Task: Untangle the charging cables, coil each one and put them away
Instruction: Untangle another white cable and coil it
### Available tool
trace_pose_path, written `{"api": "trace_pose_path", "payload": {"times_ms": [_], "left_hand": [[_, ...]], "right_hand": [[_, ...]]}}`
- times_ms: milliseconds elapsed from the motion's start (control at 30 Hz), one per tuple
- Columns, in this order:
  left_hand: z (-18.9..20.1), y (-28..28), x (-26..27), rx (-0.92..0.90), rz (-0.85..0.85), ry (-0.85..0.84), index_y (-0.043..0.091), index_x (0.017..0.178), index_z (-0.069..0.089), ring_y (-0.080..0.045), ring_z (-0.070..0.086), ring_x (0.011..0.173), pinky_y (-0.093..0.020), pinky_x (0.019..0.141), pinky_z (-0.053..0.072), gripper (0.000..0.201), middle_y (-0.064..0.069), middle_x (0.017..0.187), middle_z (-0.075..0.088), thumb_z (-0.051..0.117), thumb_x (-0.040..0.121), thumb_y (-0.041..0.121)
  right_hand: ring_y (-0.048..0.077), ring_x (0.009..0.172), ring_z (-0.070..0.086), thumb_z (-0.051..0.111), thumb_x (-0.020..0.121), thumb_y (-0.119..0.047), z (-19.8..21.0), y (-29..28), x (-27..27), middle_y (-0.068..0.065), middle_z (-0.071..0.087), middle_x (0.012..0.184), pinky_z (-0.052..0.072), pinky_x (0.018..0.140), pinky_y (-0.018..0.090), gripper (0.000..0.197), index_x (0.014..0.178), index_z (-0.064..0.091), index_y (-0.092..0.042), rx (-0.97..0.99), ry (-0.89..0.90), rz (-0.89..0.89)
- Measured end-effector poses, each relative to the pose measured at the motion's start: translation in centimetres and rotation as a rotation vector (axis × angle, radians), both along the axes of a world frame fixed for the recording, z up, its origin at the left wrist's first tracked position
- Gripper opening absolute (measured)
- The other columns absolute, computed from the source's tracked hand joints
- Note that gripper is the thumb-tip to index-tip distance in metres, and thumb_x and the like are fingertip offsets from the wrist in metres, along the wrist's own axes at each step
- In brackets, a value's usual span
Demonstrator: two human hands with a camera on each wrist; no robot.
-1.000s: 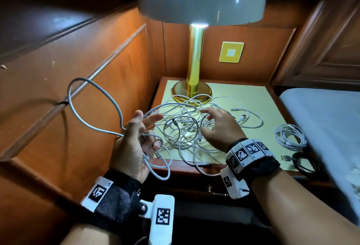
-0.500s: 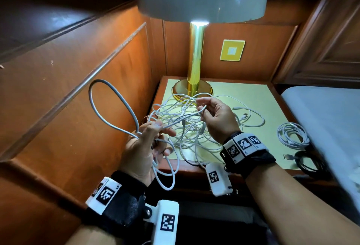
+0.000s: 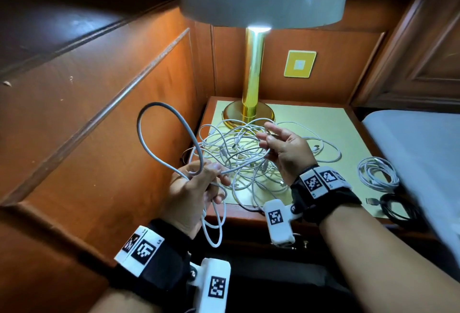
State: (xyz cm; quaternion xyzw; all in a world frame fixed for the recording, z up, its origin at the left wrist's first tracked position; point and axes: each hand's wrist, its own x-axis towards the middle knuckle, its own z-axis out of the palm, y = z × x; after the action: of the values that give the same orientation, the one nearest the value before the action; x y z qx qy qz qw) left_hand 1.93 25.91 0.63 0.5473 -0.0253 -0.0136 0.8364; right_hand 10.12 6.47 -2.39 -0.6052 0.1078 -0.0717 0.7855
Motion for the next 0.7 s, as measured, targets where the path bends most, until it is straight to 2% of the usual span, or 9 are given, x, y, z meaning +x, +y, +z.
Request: {"api": "trace_pose_path", "payload": {"times_ms": [67, 100, 200, 300, 367, 467, 567, 633, 700], "left_hand": [[0.0, -0.1, -0.1, 0.031, -0.014, -0.004, -0.002, 0.067, 0.056, -0.008, 0.041, 0.035, -0.025, 0.043, 0.039, 0.02, -0.016, 0.056, 0.056, 0.06, 0.076, 0.015], [0.1, -0.1, -0.1, 0.041, -0.017, -0.005, -0.002, 0.067, 0.057, -0.008, 0.043, 0.035, -0.025, 0.043, 0.039, 0.02, -0.016, 0.056, 0.056, 0.06, 0.075, 0.015], [0.1, -0.2, 0.0, 0.054, -0.013, -0.007, 0.0, 0.065, 0.056, -0.008, 0.042, 0.035, -0.025, 0.042, 0.038, 0.02, -0.013, 0.055, 0.057, 0.06, 0.075, 0.016], [0.0, -0.2, 0.1, 0.047, 0.004, 0.005, 0.001, 0.064, 0.056, -0.007, 0.043, 0.034, -0.024, 0.041, 0.038, 0.019, -0.013, 0.055, 0.056, 0.062, 0.074, 0.017], [0.0, -0.2, 0.1, 0.043, 0.013, 0.01, 0.001, 0.067, 0.056, -0.007, 0.042, 0.034, -0.024, 0.041, 0.038, 0.018, -0.013, 0.056, 0.056, 0.062, 0.073, 0.017], [-0.1, 0.0, 0.1, 0.054, 0.027, 0.008, 0.0, 0.07, 0.057, -0.008, 0.039, 0.033, -0.023, 0.04, 0.039, 0.019, -0.01, 0.055, 0.058, 0.061, 0.074, 0.017], [-0.1, -0.1, 0.2, 0.048, 0.037, 0.008, 0.001, 0.069, 0.058, -0.008, 0.038, 0.034, -0.024, 0.04, 0.038, 0.018, -0.009, 0.055, 0.058, 0.062, 0.074, 0.018], [-0.2, -0.1, 0.4, 0.062, 0.045, 0.006, 0.008, 0.063, 0.062, -0.012, 0.036, 0.036, -0.025, 0.04, 0.037, 0.018, -0.013, 0.057, 0.056, 0.063, 0.076, 0.021], [-0.4, 0.0, 0.6, 0.1, 0.057, 0.007, 0.015, 0.056, 0.065, -0.019, 0.033, 0.04, -0.025, 0.041, 0.037, 0.026, -0.017, 0.061, 0.051, 0.064, 0.079, 0.028]], "right_hand": [[0.017, 0.086, 0.072, 0.048, 0.094, 0.014, 0.1, -0.1, -0.1, 0.002, 0.063, 0.118, 0.055, 0.061, 0.02, 0.05, 0.137, 0.054, -0.011, 0.1, -0.013, 0.024], [0.02, 0.089, 0.073, 0.046, 0.092, 0.019, 0.2, -0.1, -0.1, 0.002, 0.06, 0.124, 0.056, 0.064, 0.021, 0.056, 0.14, 0.051, -0.01, 0.136, -0.014, 0.037], [0.023, 0.092, 0.073, 0.048, 0.089, 0.022, 0.7, 0.0, -0.2, 0.013, 0.06, 0.129, 0.059, 0.069, 0.024, 0.049, 0.133, 0.053, 0.0, 0.162, 0.015, 0.011], [0.025, 0.095, 0.072, 0.054, 0.085, 0.02, 0.5, 0.0, 0.1, 0.014, 0.058, 0.12, 0.056, 0.068, 0.027, 0.047, 0.128, 0.055, 0.002, -0.025, 0.1, -0.054], [0.02, 0.08, 0.071, 0.048, 0.088, 0.016, 0.4, -0.1, 0.2, 0.016, 0.061, 0.103, 0.053, 0.058, 0.026, 0.034, 0.119, 0.058, 0.004, -0.134, 0.185, -0.051], [0.015, 0.059, 0.056, 0.057, 0.096, -0.001, 0.0, -0.4, 0.0, 0.011, 0.057, 0.072, 0.046, 0.049, 0.027, 0.009, 0.095, 0.065, 0.004, -0.18, 0.268, 0.039], [0.016, 0.055, 0.048, 0.058, 0.099, -0.014, -0.6, -0.8, 0.5, 0.005, 0.052, 0.061, 0.04, 0.05, 0.029, 0.019, 0.085, 0.069, -0.005, -0.305, 0.306, 0.091], [0.018, 0.056, 0.047, 0.055, 0.099, -0.021, -1.0, -0.9, 0.9, 0.002, 0.052, 0.058, 0.037, 0.053, 0.031, 0.022, 0.085, 0.069, -0.011, -0.386, 0.315, 0.053], [0.017, 0.056, 0.046, 0.051, 0.1, -0.023, -1.2, -0.8, 1.1, 0.0, 0.051, 0.059, 0.036, 0.053, 0.032, 0.021, 0.091, 0.066, -0.012, -0.349, 0.288, -0.017]]}}
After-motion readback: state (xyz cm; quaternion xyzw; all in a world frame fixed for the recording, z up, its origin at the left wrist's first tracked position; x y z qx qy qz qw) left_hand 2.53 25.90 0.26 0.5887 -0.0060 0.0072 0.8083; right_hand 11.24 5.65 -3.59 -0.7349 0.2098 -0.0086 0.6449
